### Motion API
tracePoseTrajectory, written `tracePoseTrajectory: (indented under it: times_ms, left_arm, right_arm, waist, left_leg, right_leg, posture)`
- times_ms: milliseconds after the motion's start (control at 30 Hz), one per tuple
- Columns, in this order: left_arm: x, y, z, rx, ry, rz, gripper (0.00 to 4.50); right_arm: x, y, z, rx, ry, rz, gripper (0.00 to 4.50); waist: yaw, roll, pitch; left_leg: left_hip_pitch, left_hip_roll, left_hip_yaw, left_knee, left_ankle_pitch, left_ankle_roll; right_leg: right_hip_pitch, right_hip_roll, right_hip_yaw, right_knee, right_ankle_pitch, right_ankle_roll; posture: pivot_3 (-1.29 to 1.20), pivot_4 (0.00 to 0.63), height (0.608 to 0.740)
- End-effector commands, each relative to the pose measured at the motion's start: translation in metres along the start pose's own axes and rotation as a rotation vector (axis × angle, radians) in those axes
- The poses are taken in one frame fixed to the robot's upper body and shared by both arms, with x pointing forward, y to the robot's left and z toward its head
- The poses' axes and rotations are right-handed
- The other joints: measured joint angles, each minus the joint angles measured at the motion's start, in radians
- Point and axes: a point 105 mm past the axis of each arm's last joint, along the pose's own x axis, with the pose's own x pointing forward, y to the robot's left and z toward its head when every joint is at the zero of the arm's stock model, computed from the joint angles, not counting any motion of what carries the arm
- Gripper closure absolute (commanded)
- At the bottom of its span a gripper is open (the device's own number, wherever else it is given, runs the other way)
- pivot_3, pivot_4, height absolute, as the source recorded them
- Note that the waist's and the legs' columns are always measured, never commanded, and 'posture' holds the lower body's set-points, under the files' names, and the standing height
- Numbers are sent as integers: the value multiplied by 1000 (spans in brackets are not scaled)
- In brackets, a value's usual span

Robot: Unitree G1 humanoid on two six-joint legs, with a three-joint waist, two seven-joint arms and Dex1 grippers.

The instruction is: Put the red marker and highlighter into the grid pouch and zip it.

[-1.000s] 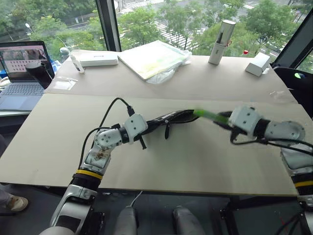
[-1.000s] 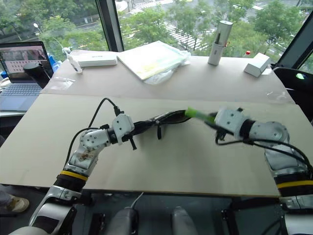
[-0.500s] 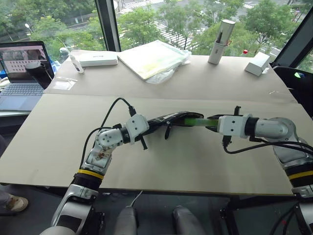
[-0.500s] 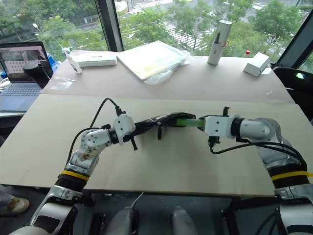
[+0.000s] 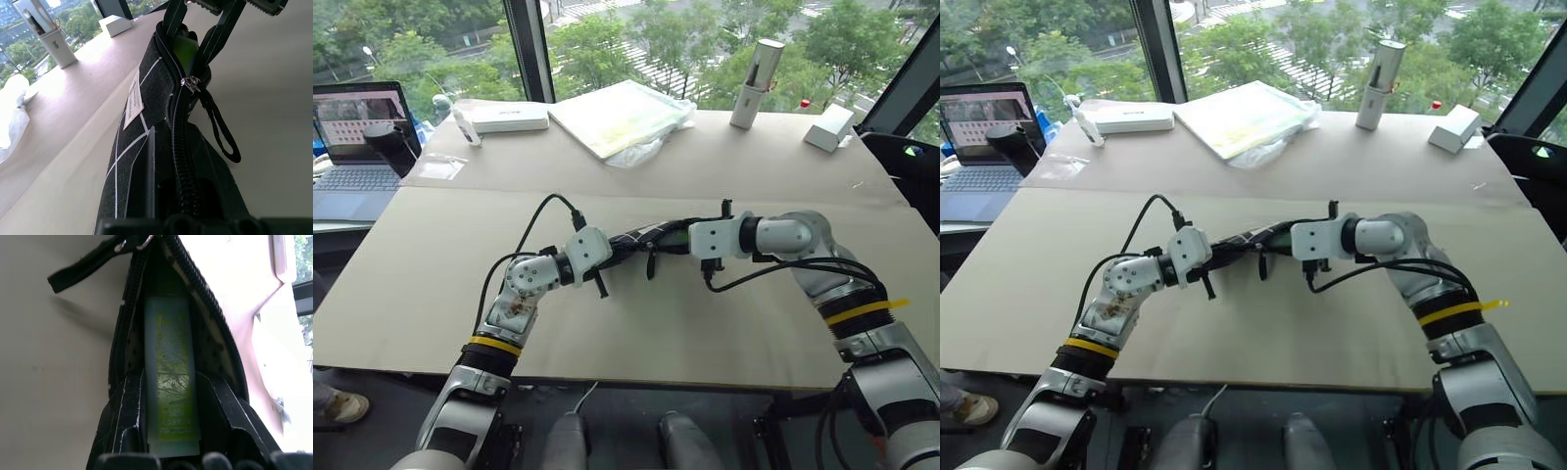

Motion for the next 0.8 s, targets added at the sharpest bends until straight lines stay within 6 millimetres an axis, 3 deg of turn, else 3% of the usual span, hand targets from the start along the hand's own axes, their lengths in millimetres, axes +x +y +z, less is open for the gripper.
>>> tracePoseTrajectory:
  times_ms: [33,133,200,333,500,600,700,800]
  left_arm:
    - [5,4,15,46,-48,-7,4500]
    - [6,4,15,47,-49,-6,4500]
    - [6,4,16,48,-49,-5,4500]
    - [5,4,16,48,-49,-3,4500]
    - [5,3,15,46,-47,-1,4500]
    - [5,1,15,42,-48,-1,4500]
    - [5,0,14,40,-47,-2,4500]
    - [4,-1,14,38,-46,-3,4500]
  right_arm:
    - [0,-15,12,-35,-21,-43,3460]
    - [5,-3,20,-39,-62,1,3460]
    - [4,2,22,18,-81,20,2456]
    - [-4,-15,6,41,-15,-81,1170]
    - [-43,-41,-6,272,-91,-194,1170]
    - [-77,-51,2,621,-288,-217,1170]
    - [-107,-29,8,864,-428,-100,1170]
    - [-111,7,9,969,-397,11,1170]
  waist:
    - [3,0,0]
    - [3,0,0]
    - [2,0,0]
    - [3,0,0]
    - [12,0,0]
    - [16,0,0]
    - [23,0,0]
    - [26,0,0]
  left_leg:
    - [0,0,0,0,0,0]
    - [0,0,0,0,0,0]
    - [0,0,0,0,0,0]
    - [0,0,0,0,0,0]
    - [0,0,0,0,0,0]
    - [0,0,0,0,0,0]
    - [0,0,-1,0,0,0]
    - [-1,0,-2,0,0,0]
  right_leg:
    - [0,0,0,0,0,0]
    - [0,0,0,0,0,0]
    - [0,0,0,1,0,0]
    - [0,0,0,1,0,0]
    - [0,0,0,1,0,0]
    - [0,0,0,1,0,0]
    - [0,0,0,1,0,0]
    - [2,0,-1,-1,0,0]
  posture:
    - [0,150,736]
    - [0,150,736]
    - [0,150,736]
    - [0,150,736]
    - [0,150,736]
    - [0,150,736]
    - [0,150,736]
    - [0,150,736]
